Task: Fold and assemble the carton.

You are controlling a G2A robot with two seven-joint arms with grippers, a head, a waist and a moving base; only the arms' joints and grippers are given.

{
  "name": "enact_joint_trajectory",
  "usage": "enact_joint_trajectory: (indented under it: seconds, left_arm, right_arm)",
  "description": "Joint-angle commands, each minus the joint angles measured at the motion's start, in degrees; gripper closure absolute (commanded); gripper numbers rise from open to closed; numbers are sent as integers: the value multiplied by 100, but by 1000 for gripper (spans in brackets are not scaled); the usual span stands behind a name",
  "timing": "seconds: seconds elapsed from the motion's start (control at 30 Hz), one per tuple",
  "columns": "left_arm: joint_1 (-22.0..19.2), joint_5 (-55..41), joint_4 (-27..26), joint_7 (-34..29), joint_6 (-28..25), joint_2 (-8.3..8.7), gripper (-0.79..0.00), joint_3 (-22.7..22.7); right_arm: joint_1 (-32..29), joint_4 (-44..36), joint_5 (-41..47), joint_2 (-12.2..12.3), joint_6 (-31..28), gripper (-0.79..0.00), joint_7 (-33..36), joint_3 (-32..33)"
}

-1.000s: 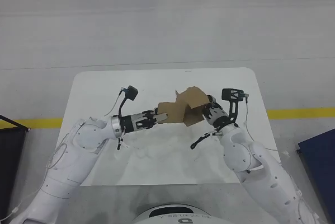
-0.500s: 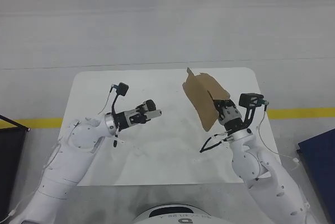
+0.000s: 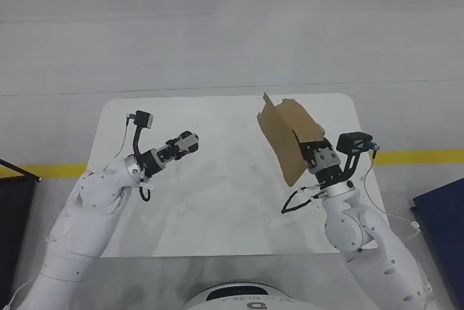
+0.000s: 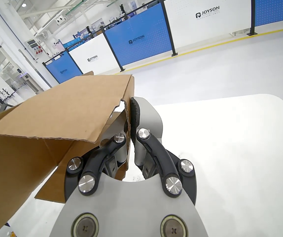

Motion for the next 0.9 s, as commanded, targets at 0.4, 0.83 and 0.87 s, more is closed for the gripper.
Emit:
enact_joint_trajectory:
  seconds: [0.4, 0.83, 0.87]
  left_arm:
    - [0, -1, -1, -1, -10, 0, -785, -2]
    - [0, -1, -1, -1, -10, 0, -785, -2]
    - [0, -1, -1, -1, -10, 0, -785, -2]
  right_arm:
    - [-76, 218, -3881, 98, -896, 0, -1399, -287]
    - [22, 438, -5735, 67, -238, 0, -1748, -539]
    - [22, 438, -5735, 67, -238, 0, -1748, -539]
